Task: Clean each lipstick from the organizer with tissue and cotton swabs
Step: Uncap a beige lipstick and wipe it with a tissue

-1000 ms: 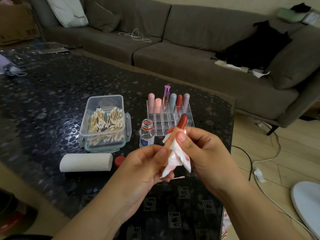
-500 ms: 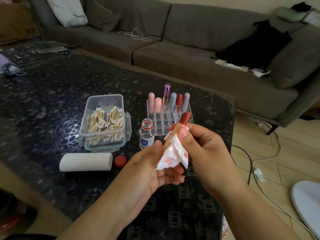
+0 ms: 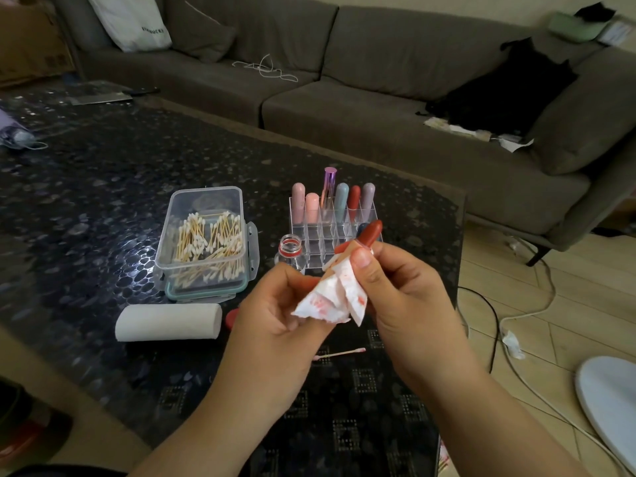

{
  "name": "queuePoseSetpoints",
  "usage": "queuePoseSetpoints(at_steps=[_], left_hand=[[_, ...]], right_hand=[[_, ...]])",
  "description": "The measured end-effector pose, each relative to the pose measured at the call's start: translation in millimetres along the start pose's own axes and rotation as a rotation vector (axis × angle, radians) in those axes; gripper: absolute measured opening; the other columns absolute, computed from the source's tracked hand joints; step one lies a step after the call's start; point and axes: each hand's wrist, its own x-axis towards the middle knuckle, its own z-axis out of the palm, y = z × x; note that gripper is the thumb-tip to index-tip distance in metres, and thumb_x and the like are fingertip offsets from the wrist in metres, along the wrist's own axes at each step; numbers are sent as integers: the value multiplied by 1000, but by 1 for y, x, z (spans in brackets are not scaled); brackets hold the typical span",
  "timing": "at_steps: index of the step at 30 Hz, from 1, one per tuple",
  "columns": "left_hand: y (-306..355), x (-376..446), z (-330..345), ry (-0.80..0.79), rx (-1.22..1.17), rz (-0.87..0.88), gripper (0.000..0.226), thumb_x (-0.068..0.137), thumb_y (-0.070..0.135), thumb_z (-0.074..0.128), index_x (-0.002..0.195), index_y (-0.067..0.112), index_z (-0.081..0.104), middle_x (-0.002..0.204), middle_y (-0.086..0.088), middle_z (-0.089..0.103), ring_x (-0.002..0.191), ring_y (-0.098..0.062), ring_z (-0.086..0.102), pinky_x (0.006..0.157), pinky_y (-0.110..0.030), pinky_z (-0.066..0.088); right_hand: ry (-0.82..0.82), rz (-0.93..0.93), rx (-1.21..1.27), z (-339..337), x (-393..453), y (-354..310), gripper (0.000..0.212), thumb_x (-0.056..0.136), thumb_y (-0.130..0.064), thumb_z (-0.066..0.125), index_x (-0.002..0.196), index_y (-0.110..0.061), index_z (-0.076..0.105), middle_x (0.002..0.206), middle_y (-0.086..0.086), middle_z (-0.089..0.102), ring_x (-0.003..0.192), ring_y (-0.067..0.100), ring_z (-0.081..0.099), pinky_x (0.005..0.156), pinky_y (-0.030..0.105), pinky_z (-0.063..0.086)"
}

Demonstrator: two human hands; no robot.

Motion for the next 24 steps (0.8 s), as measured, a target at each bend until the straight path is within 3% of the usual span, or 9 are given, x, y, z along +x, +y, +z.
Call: queuePoseSetpoints(at_steps=[2, 4, 7, 10, 15, 19, 20, 22, 24], left_hand=[[-5, 1, -1, -78, -94, -112, 26, 65, 30, 83, 74, 16, 63, 69, 4, 68, 65, -5, 64, 63, -19, 51], [-7, 2, 1, -157, -256, -234, 10, 82, 26, 69, 77, 17, 72, 70, -5, 68, 63, -15, 64, 63, -32, 53], [-9, 2, 1, -151, -367, -284, 29, 90, 10, 52, 72, 14, 75, 61, -8, 61, 54, -14, 57, 53, -25, 51], [-3, 3, 1, -122, -336, -246, 8, 64, 13, 72, 65, 20, 73, 65, -3, 65, 56, -11, 58, 57, -22, 51], [-8, 4, -2, -56, -170, -134, 29, 52, 15, 88, 65, 30, 67, 71, 3, 69, 69, -4, 63, 62, -16, 50], [-3, 3, 2, -100, -366, -266, 12, 80, 11, 69, 70, 17, 71, 72, -10, 69, 63, -16, 64, 60, -28, 53], [-2, 3, 2, -108, -407, -293, 25, 89, 15, 58, 69, 13, 72, 68, -11, 67, 58, -17, 62, 55, -28, 52], [-4, 3, 1, -117, -386, -291, 38, 93, 10, 48, 66, 13, 73, 61, -9, 63, 52, -15, 58, 50, -25, 50], [-3, 2, 1, -93, -345, -260, 29, 87, 3, 55, 65, 14, 70, 60, -6, 63, 51, -13, 55, 52, -23, 50]], right_hand=[[1, -5, -5, 0, 0, 0, 31, 83, -40, 54, 85, -14, 71, 79, 6, 71, 71, 14, 66, 65, 24, 54], [6, -7, -16, 0, 0, -1, 32, 82, -41, 55, 84, -13, 70, 76, 6, 70, 68, 14, 63, 63, 24, 53], [14, -10, -13, -1, 0, 0, 31, 79, -39, 55, 84, -12, 70, 73, 2, 68, 67, 10, 61, 64, 21, 52], [9, -7, -6, -2, -1, 0, 28, 78, -38, 56, 87, -16, 71, 78, 1, 71, 71, 11, 64, 67, 20, 53], [7, -2, -37, 0, -2, 2, 26, 79, -37, 56, 88, -17, 71, 86, 7, 72, 81, 19, 68, 75, 32, 56], [22, 3, -23, -1, -1, 0, 27, 79, -38, 56, 87, -17, 70, 79, 3, 71, 71, 13, 65, 65, 25, 55], [23, 4, -16, -1, -1, 0, 26, 79, -38, 56, 87, -17, 70, 77, 2, 70, 69, 11, 64, 63, 22, 54], [14, 6, -18, -1, -1, 0, 27, 80, -38, 55, 88, -16, 70, 76, 3, 70, 68, 11, 64, 64, 21, 52], [12, 11, -31, -2, -1, 1, 29, 80, -38, 55, 89, -15, 70, 79, 5, 71, 70, 12, 65, 66, 21, 53]])
